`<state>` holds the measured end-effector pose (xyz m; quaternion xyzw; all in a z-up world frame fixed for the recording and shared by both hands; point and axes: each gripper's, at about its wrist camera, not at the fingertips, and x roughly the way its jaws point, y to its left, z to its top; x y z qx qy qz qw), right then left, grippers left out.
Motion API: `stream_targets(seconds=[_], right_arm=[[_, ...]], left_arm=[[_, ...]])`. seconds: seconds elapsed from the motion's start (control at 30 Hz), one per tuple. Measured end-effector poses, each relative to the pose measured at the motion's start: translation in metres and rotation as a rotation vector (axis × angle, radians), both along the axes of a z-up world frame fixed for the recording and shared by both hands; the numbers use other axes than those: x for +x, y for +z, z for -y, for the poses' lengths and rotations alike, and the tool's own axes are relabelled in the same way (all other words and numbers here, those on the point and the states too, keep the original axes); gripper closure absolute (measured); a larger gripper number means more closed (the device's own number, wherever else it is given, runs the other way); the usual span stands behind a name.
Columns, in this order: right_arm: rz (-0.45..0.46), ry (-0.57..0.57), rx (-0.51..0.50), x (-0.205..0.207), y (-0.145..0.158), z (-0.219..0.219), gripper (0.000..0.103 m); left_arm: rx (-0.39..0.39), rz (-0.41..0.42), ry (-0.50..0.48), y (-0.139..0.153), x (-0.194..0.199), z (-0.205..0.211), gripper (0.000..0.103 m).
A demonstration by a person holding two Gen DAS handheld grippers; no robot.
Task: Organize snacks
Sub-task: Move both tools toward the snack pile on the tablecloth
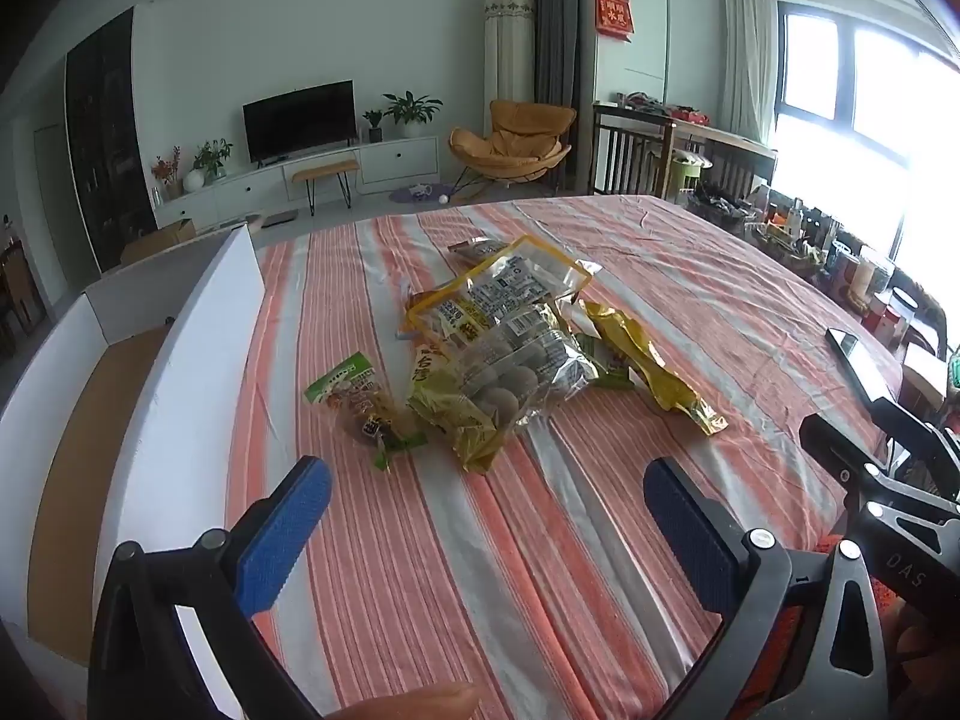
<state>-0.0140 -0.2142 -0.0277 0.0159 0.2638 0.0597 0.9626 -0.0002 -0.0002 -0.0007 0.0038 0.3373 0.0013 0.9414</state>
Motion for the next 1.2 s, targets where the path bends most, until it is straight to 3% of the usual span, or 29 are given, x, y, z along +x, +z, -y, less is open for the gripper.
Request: stream_targets(seconds=[0.27,0.37,1.2], right_arm=[[-0.02,0.013,-0.007,0.001,-0.001,-0.003,0.011],[0.0,0.025,-0.034,-0.004,-0.001,-0.01,0.011],[-0.007,0.025,-0.033,-0.004,-0.001,-0.006,0.011]], left_arm=[[-0.003,-0.063,0.031,-0.022,0.0,-0.001,0.0],[-0.013,-0.088,0.039,-0.016,0.006,-0.006,0.0],[0.035,-0.123,0.051,-0.024,0.011,-0.006,0.0]])
